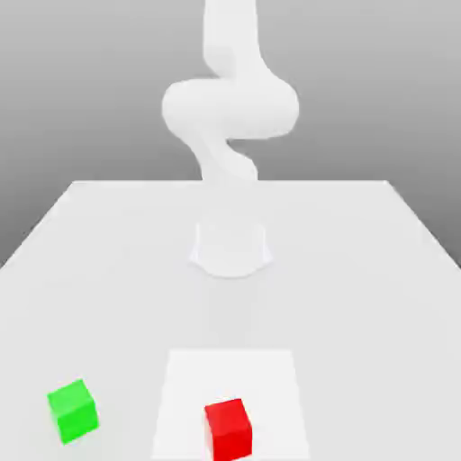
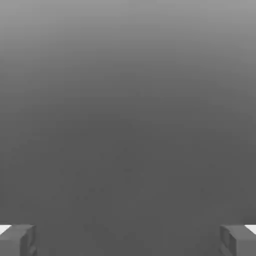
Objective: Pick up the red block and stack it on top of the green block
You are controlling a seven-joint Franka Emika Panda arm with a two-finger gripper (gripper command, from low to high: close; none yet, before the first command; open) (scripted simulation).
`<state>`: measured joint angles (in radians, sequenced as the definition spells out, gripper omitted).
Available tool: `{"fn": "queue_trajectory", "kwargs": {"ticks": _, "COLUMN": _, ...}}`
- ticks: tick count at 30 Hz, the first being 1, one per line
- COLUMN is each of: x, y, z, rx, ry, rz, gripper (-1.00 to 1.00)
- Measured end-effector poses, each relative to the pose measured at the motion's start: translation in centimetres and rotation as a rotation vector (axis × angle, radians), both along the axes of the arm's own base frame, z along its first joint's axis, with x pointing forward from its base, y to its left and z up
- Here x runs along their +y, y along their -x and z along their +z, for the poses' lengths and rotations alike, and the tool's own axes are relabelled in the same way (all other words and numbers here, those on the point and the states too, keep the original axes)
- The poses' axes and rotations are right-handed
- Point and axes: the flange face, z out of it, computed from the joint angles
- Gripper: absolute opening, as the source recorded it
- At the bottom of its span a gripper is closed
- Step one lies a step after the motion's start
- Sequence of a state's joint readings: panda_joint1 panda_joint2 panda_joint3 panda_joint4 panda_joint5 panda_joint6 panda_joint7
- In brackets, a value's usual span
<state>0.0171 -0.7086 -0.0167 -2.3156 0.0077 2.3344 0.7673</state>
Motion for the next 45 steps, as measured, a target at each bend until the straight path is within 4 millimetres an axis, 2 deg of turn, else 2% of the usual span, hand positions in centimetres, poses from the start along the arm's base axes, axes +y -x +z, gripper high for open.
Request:
{"fn": "queue_trajectory", "kwargs": {"ticks": 6, "x": -0.1, "y": -6.7, "z": -10.2, "rx": 0.176, "ry": 0.014, "rz": 0.067, "gripper": 0.0}}
{"fn": "queue_trajectory", "kwargs": {"ticks": 10, "x": 0.0, "y": -9.7, "z": -17.5, "rx": 0.29, "ry": 0.028, "rz": 0.108, "gripper": 0.0}}
{"fn": "queue_trajectory", "kwargs": {"ticks": 13, "x": 0.1, "y": -11.1, "z": -23.2, "rx": 0.374, "ry": 0.04, "rz": 0.137, "gripper": 0.0}}
{"fn": "queue_trajectory", "kwargs": {"ticks": 18, "x": 0.2, "y": -11.9, "z": -32.9, "rx": 0.516, "ry": 0.066, "rz": 0.186, "gripper": 0.0}}
{"fn": "queue_trajectory", "kwargs": {"ticks": 24, "x": -0.1, "y": -10.4, "z": -44.1, "rx": 0.685, "ry": 0.105, "rz": 0.241, "gripper": 0.0}}
{"fn": "queue_trajectory", "kwargs": {"ticks": 29, "x": -0.2, "y": -9.9, "z": -51.2, "rx": 0.719, "ry": 0.115, "rz": 0.252, "gripper": 0.0}}
{"fn": "queue_trajectory", "kwargs": {"ticks": 30, "x": -0.2, "y": -9.9, "z": -52.3, "rx": 0.72, "ry": 0.114, "rz": 0.252, "gripper": -1.0}}
{"fn": "queue_trajectory", "kwargs": {"ticks": 35, "x": -0.1, "y": -9.9, "z": -52.3, "rx": 0.721, "ry": 0.114, "rz": 0.252, "gripper": -1.0}}
{"fn": "queue_trajectory", "kwargs": {"ticks": 36, "x": -0.1, "y": -9.8, "z": -52.8, "rx": 0.721, "ry": 0.114, "rz": 0.252, "gripper": -1.0}}
{"fn": "queue_trajectory", "kwargs": {"ticks": 38, "x": -0.2, "y": -9.9, "z": -51.6, "rx": 0.721, "ry": 0.115, "rz": 0.253, "gripper": -1.0}}
{"fn": "queue_trajectory", "kwargs": {"ticks": 41, "x": -0.2, "y": -9.9, "z": -48.1, "rx": 0.721, "ry": 0.114, "rz": 0.253, "gripper": -1.0}}
{"fn": "queue_trajectory", "kwargs": {"ticks": 42, "x": -0.6, "y": -9.8, "z": -47.0, "rx": 0.722, "ry": 0.112, "rz": 0.245, "gripper": -1.0}}
{"fn": "queue_trajectory", "kwargs": {"ticks": 45, "x": -6.7, "y": -9.5, "z": -45.4, "rx": 0.727, "ry": 0.078, "rz": 0.143, "gripper": -1.0}}
